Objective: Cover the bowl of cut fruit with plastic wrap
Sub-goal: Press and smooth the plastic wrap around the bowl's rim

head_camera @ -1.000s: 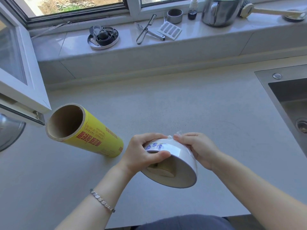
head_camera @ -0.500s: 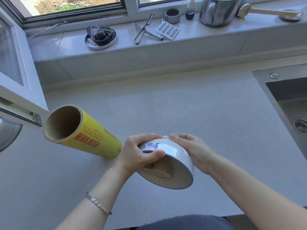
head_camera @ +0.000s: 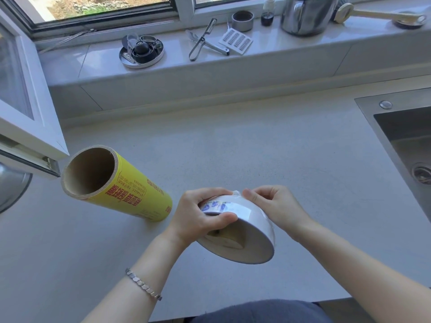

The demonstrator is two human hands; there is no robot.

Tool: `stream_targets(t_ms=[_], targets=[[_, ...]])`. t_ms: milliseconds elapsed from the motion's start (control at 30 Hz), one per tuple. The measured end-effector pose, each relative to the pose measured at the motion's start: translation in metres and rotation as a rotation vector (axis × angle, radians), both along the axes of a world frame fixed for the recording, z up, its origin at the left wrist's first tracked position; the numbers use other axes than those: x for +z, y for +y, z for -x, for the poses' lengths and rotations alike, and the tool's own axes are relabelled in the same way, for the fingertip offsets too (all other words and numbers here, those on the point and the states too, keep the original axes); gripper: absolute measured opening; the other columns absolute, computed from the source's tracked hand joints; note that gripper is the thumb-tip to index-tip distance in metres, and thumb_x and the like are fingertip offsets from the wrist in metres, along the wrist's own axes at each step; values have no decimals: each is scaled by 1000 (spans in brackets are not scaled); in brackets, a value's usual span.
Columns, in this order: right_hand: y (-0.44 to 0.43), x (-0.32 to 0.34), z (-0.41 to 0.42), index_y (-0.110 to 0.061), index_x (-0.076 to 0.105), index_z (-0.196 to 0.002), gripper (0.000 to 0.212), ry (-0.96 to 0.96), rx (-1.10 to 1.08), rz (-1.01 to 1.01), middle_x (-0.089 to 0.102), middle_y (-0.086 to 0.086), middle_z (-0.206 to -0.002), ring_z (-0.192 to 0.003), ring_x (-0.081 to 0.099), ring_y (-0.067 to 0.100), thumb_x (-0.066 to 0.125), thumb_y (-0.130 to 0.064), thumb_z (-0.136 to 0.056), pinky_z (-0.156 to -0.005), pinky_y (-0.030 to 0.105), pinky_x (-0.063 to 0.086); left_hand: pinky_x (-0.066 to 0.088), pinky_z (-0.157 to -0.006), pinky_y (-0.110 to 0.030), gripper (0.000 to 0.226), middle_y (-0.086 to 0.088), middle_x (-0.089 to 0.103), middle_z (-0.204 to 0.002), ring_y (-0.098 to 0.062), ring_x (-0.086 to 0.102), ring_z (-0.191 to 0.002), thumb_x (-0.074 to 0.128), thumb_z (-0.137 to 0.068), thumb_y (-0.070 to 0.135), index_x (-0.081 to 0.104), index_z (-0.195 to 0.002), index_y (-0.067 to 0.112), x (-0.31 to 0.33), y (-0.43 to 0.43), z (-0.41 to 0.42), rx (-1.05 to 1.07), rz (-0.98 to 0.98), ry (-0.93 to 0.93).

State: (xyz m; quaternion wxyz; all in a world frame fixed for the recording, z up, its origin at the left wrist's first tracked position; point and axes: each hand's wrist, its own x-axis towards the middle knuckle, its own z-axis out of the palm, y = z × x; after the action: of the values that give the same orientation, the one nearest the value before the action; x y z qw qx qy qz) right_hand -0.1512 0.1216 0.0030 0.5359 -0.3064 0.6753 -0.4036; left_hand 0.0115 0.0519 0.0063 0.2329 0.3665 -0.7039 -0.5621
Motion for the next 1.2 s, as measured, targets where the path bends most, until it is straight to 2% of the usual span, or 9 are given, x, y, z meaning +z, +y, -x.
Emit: stream_targets(t_ms=[67,200,333,500,600,867,967,1067,1200], targets=[[2,2,3,2,69,-80,31,13,82,56,62,7,-73,-62,52,7,51,-22,-90,-55,12,39,46,-67,-7,28,29,70,-71,10,62,-70,68,-46,42,66,-74,38,2,-2,-1,9,-2,15],[2,5,8,-3,72,-86,19,47,143,167,67,-3,-85,-75,59,-3,54,-8,-87,-68,7,45,47,-69,-7,29,32,69,-72,10,62,-72,69,-45,44,64,-73,45,5,-6,-3,-20,34,-20],[-3,10,11,-12,73,-83,18,-23,184,123,71,-9,-73,-69,63,-5,57,-4,-85,-66,9,48,48,-69,-9,24,30,69,-72,9,63,-71,69,-45,44,66,-69,48,6,-9,-4,-46,42,-37],[-21,18,14,-19,71,-70,23,8,219,-19,68,-4,-63,-65,59,6,60,-35,-82,-75,25,47,45,-66,-6,33,33,67,-71,10,61,-70,68,-46,47,63,-77,41,7,-8,-2,-91,48,-59],[-27,20,11,-14,67,-65,21,75,253,-103,62,-2,-64,-62,54,6,68,-31,-78,-62,17,43,46,-66,-8,32,32,68,-71,9,62,-70,68,-47,47,63,-78,41,6,-8,-1,-89,52,-54],[-25,10,4,-8,60,-62,22,-53,91,-221,55,7,-60,-45,51,8,65,-17,-81,-39,12,43,47,-67,-8,26,31,68,-71,9,62,-70,68,-48,44,63,-73,45,6,-3,-4,-62,73,-15],[-21,8,6,-9,61,-64,17,-146,146,-306,56,1,-53,-35,50,2,67,-12,-79,-37,12,41,50,-73,-12,23,26,71,-74,5,65,-76,68,-49,43,66,-72,45,3,0,-5,-54,33,13],[-17,4,10,-12,63,-68,17,-330,209,-319,61,-3,-53,-42,55,6,61,-2,-81,-40,14,46,50,-83,-17,29,17,71,-91,0,66,-92,68,-51,44,68,-79,37,1,2,-6,-102,54,30],[-13,6,15,-9,67,-77,20,-373,228,-173,68,-7,-54,-46,60,3,54,4,-84,-43,13,46,53,-75,-21,22,17,75,-80,-8,69,-82,64,-55,42,71,-75,36,3,-1,-4,-46,-22,74]])
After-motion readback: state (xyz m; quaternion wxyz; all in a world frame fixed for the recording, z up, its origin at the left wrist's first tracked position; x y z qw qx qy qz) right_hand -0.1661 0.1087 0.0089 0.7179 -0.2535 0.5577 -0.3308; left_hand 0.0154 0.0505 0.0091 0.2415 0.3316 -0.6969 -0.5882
